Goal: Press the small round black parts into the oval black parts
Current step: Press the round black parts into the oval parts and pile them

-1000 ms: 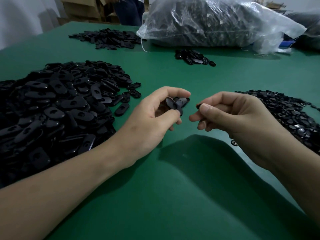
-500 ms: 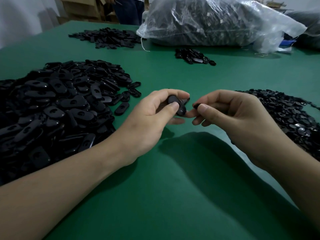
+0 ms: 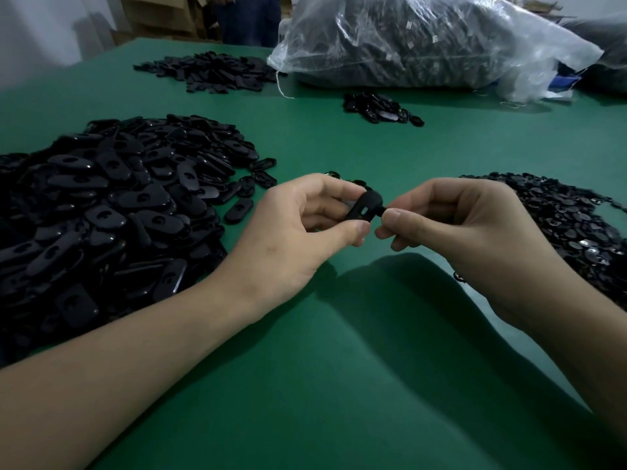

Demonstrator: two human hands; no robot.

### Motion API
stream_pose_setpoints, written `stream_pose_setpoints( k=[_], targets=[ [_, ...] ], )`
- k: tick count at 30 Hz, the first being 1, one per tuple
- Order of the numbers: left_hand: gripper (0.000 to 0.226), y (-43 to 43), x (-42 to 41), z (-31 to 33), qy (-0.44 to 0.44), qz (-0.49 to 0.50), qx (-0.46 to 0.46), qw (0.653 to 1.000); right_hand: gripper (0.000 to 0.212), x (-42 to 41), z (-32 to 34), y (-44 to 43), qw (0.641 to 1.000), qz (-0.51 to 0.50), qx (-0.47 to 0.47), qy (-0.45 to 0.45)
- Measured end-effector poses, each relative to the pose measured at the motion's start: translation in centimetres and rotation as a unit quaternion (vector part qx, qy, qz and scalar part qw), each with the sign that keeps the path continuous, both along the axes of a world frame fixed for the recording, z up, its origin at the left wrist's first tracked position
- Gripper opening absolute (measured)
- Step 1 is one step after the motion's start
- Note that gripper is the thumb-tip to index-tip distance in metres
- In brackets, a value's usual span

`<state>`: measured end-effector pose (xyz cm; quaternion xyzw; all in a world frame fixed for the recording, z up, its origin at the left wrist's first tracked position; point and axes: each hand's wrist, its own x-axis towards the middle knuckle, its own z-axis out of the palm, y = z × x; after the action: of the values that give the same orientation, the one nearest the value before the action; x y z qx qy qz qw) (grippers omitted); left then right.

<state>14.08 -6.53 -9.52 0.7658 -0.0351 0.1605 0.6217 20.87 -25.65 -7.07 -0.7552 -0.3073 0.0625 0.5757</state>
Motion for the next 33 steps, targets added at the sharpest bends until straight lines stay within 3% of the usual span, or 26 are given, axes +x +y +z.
stream_pose_setpoints(
  k=[6, 21, 33],
  targets=[
    [0.024, -0.13, -0.16, 0.13, -0.015, 0.019, 0.047, 0.999, 0.008, -0.05, -0.01, -0.01, 0.999, -0.006, -0.039, -0.035],
    [0.025, -0.07, 0.09, -0.18, 0.001, 0.007, -0.005, 1.000, 0.005, -0.28, 0.10, 0.05, 0.991, -0.050, -0.087, -0.085],
    [0.024, -0.23, -0.01, 0.02, 0.024, 0.000, -0.037, 0.999, 0.011, -0.30, -0.18, 0.18, 0.993, -0.062, -0.081, -0.054]
  ],
)
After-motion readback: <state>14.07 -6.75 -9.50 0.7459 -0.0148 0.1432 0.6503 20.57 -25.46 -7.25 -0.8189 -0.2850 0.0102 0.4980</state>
